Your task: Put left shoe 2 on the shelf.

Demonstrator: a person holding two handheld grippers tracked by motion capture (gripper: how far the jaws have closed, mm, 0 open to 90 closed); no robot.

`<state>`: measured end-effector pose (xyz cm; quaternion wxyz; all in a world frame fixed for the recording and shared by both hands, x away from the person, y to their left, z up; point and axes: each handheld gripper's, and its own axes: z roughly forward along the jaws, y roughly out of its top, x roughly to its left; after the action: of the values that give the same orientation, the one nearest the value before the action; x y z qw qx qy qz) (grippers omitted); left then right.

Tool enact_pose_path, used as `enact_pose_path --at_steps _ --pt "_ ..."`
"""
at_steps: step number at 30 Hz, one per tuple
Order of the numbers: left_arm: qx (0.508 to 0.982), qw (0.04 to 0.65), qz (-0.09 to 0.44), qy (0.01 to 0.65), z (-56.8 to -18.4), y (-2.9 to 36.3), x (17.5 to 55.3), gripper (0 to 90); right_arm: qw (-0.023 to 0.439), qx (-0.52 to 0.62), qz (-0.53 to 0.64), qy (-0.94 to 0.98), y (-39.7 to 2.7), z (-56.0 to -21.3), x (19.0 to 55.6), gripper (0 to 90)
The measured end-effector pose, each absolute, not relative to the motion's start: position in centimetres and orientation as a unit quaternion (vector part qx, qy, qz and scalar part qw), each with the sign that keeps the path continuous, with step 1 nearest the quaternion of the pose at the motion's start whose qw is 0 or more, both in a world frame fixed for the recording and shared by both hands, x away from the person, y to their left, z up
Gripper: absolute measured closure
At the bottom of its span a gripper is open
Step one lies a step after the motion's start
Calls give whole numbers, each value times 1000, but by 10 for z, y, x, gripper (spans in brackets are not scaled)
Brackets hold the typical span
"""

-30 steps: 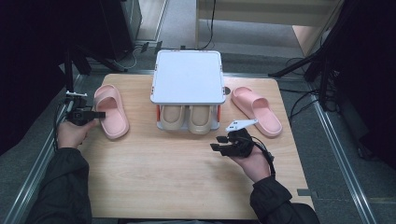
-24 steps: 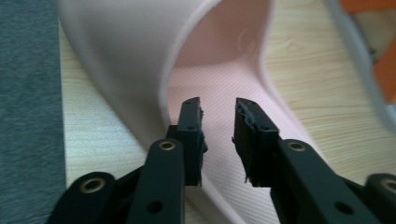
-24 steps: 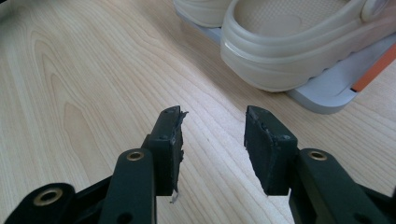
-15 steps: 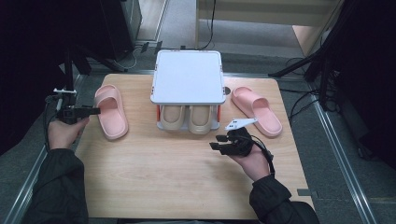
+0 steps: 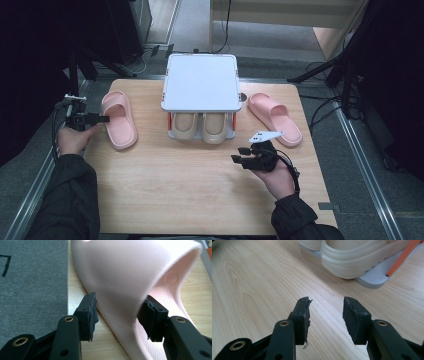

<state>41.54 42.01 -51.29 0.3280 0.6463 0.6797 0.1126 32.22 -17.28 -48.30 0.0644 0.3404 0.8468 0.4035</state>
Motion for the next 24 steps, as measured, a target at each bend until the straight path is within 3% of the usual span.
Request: enact_pose_path --at_steps 6,18,24 --pt "648 335 125 673 -515 416 421 563 71 350 405 842 -181 -483 318 571" --pt "645 332 137 674 -512 417 421 798 72 355 404 840 -183 -483 318 571" --pt "652 323 133 673 -510 417 419 834 72 353 405 840 -182 -483 318 571"
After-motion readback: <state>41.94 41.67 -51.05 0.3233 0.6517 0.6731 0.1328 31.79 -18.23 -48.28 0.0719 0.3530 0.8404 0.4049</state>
